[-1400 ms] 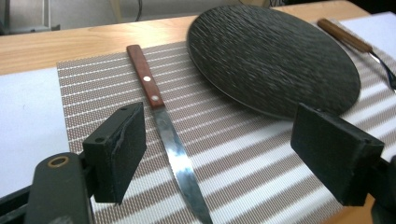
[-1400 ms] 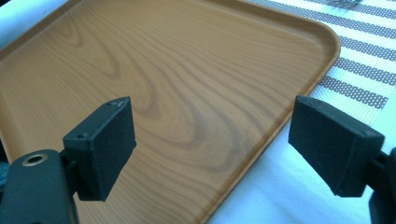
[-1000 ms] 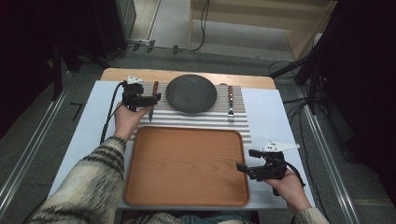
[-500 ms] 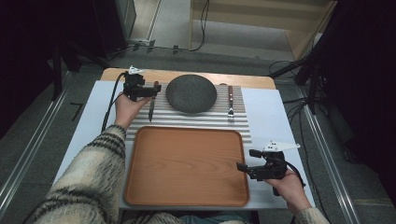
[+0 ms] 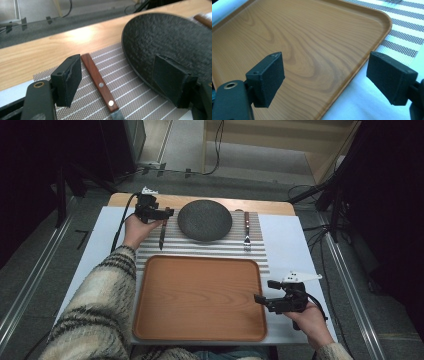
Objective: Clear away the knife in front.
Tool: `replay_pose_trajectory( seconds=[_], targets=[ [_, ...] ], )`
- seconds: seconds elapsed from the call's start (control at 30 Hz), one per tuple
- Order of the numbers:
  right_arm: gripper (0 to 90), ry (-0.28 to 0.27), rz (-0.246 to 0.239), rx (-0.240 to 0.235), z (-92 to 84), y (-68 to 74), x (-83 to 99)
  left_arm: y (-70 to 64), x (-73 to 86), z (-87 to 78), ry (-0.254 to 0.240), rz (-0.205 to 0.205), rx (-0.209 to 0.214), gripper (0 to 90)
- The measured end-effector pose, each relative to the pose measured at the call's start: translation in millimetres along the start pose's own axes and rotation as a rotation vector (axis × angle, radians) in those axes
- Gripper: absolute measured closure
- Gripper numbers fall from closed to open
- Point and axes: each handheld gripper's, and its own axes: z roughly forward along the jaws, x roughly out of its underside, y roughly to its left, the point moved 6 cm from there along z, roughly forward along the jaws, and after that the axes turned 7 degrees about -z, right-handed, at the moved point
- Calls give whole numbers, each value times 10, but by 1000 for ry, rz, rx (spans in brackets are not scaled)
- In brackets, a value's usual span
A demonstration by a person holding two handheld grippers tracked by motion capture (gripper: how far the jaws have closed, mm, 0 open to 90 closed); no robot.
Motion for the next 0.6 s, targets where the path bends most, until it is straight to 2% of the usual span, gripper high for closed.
replay_pose_trajectory(
  seconds=[0.2,0.27,0.53,0.6],
  targets=[
    [132,1,-1,5,-8,5,7,27,68,27,59,-28,13,267],
    [132,3,0,6,-10,6,9,29,102,39,93,-13,-3,289],
    [132,8,-7,8,7,3,10,71,204,90,222,20,-15,343],
    [132,9,-7,9,6,-2,13,69,215,96,236,22,-8,378]
  ],
)
